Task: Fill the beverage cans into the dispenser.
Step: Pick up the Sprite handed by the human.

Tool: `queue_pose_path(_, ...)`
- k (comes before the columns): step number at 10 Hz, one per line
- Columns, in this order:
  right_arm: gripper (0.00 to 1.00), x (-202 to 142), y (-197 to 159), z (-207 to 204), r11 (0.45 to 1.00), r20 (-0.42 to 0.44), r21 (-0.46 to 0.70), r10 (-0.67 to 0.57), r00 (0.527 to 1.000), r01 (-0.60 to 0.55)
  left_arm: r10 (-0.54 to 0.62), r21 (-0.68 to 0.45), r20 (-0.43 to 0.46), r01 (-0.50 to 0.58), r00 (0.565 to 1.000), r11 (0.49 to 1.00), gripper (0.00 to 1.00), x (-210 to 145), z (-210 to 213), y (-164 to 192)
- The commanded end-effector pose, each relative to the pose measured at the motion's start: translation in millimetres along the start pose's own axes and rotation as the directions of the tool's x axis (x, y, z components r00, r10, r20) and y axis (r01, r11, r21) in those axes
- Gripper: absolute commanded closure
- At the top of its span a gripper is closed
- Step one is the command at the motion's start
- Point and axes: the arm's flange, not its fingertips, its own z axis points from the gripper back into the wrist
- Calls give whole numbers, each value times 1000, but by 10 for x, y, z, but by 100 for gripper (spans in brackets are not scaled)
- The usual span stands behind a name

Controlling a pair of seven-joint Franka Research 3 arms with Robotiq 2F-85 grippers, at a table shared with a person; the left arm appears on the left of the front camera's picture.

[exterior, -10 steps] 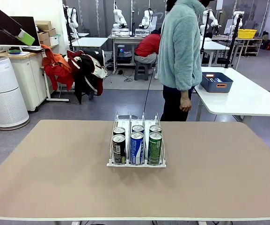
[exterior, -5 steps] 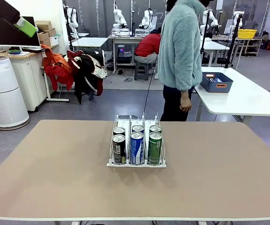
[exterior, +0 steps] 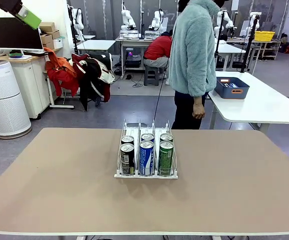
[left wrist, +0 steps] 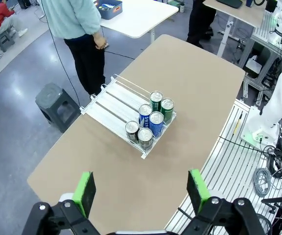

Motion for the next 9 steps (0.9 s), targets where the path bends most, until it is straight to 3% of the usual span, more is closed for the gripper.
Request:
queue_pose_path(1, 0, 20, 25, -16, 1000, -4, 1, 3, 1000, -3, -4, 14, -9, 4, 1000, 1000, 0, -24, -23, 12)
queue_pose_path(9, 0, 20, 25, -16, 1000, -4, 1, 3, 1000, -3, -4, 14, -9, 4, 1000, 1000, 0, -24, -23, 12)
